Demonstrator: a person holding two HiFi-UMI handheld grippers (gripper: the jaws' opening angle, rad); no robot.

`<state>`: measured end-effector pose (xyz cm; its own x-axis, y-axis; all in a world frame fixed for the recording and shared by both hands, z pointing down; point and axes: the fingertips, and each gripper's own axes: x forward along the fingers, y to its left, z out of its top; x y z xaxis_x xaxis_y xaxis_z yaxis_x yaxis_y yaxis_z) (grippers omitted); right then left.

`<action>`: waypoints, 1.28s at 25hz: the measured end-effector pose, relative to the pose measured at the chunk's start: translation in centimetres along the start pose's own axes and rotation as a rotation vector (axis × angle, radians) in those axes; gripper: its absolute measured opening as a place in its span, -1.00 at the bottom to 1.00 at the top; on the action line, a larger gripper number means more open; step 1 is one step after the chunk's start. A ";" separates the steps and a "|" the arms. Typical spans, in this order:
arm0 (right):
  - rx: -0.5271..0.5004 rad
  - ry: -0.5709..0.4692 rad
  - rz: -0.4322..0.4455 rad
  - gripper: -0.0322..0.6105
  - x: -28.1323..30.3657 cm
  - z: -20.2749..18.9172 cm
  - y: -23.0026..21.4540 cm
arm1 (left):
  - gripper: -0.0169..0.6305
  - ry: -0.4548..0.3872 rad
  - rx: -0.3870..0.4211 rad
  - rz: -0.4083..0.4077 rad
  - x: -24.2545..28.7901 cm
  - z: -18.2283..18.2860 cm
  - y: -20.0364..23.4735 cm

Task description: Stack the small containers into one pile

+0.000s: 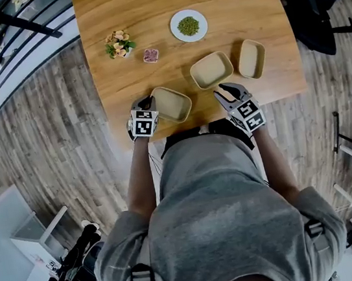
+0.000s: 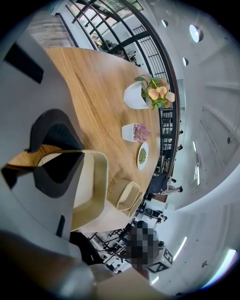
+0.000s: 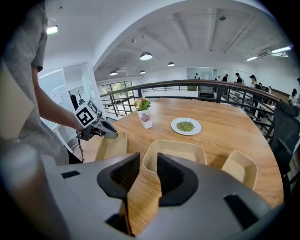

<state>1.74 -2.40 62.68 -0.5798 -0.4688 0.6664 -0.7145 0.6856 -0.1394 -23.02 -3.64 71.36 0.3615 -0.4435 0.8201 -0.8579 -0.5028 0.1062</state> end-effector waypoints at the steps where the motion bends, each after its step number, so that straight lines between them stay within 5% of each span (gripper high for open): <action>1: -0.001 0.000 -0.001 -0.52 0.0 -0.1 0.1 | -0.85 -0.003 -0.010 -0.005 -0.1 0.0 -0.1; 15: -0.033 -0.008 -0.001 -0.55 -0.3 -0.2 1.3 | -0.86 -0.035 -0.202 0.017 -0.9 0.3 -1.0; 32: -0.071 -0.016 0.005 -0.54 -1.3 -0.6 2.8 | -0.86 -0.166 -0.431 -0.052 -4.3 3.5 -2.6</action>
<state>0.67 0.47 61.83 -0.5900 -0.4736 0.6539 -0.6823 0.7254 -0.0903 -21.03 -2.99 65.61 0.4312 -0.5563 0.7104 -0.8981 -0.1888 0.3973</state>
